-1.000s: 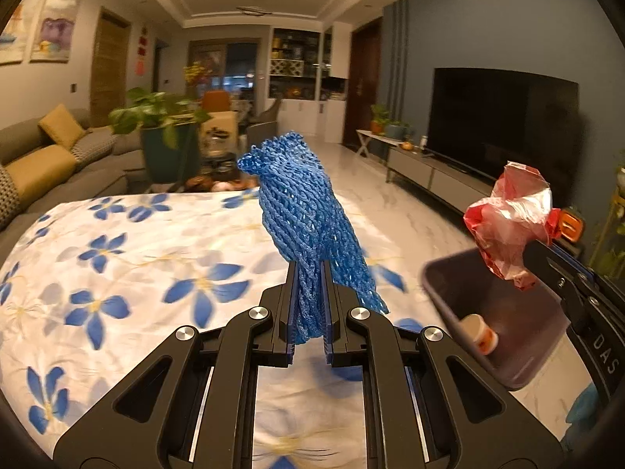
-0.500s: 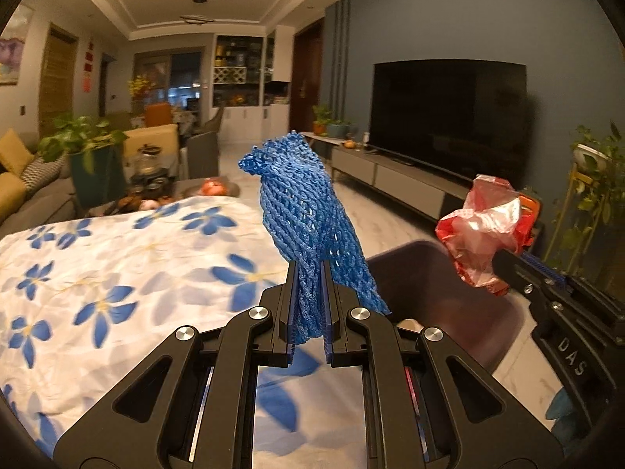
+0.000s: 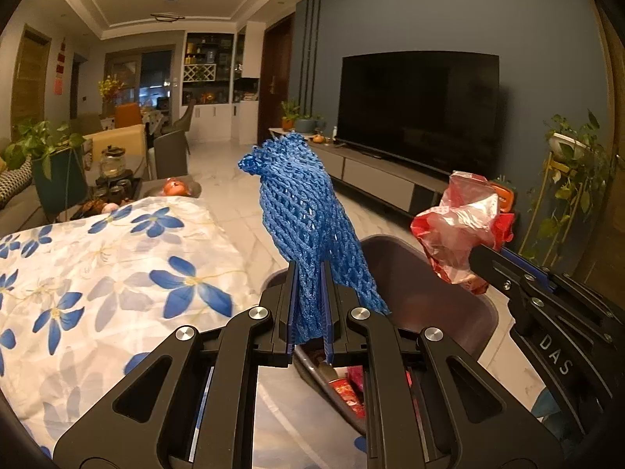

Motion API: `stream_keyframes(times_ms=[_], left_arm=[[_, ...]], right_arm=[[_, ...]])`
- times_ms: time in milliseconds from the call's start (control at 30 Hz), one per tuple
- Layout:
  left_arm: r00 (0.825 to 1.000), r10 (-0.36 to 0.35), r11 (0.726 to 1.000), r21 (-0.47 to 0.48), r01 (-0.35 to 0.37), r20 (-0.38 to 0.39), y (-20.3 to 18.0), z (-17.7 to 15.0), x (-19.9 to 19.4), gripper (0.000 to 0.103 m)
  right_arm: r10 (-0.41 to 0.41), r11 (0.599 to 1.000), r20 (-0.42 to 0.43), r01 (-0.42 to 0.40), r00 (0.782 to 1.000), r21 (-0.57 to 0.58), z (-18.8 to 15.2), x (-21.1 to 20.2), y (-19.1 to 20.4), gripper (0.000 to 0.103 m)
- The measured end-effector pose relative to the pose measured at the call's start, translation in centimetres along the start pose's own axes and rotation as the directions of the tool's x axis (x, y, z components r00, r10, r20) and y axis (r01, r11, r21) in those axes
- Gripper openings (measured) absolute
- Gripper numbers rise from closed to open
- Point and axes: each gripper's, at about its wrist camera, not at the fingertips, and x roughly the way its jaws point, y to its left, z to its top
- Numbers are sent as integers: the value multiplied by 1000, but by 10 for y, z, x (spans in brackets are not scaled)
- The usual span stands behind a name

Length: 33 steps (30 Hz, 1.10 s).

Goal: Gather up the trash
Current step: 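Carry the blue mesh and red wrapper over the grey bin with both tools, then open both tools to drop the blue mesh and red wrapper into the bin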

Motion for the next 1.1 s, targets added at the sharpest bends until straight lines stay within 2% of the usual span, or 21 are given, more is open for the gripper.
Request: stream_keyframes(times_ms=[467,567,600,633,700,767,833,867,933,1000,1100], left_arm=[[996,-93,995,29,93,-8,-8,-3,14,13],[996,-94,995,22,94,-10,-5,-6,15,29],[996,-92,996,17,92,-8,-4,-7,15,42],[996,-91,996,13,91,-4,-2,-7,14,51],[996,-89,996,5,89,1,2,-9,11,53],[997,-75,997,4,75,7,6,-11,6,60],[998,-52,999,0,52,19,9,-12,-1,73],[999,-36,999,-5,36,31,12,-13,-6,76],[999,-6,1000,-13,6,46,18,-13,-15,86],[998,25,1000,-17,-24,58,25,-14,-25,90],[995,72,997,-16,-71,70,35,-16,-41,94]], right_arm=[[-8,999,3,7,1000,36,1,3,-9,21],[-15,999,3,15,1000,49,0,2,-13,25],[-18,998,4,18,1000,52,0,1,-14,30],[-22,998,6,22,1000,57,0,0,-14,37],[-26,998,10,25,1000,60,-1,-3,-15,43],[-33,998,10,32,999,60,-1,-6,-13,49],[-34,998,10,33,999,60,-1,-8,-11,55],[-38,998,12,37,999,55,-2,-10,-10,55],[-49,998,15,49,999,43,-3,-14,-6,68],[-50,998,16,49,999,36,-6,-17,-3,69],[-65,998,11,65,998,19,-10,-22,5,80]])
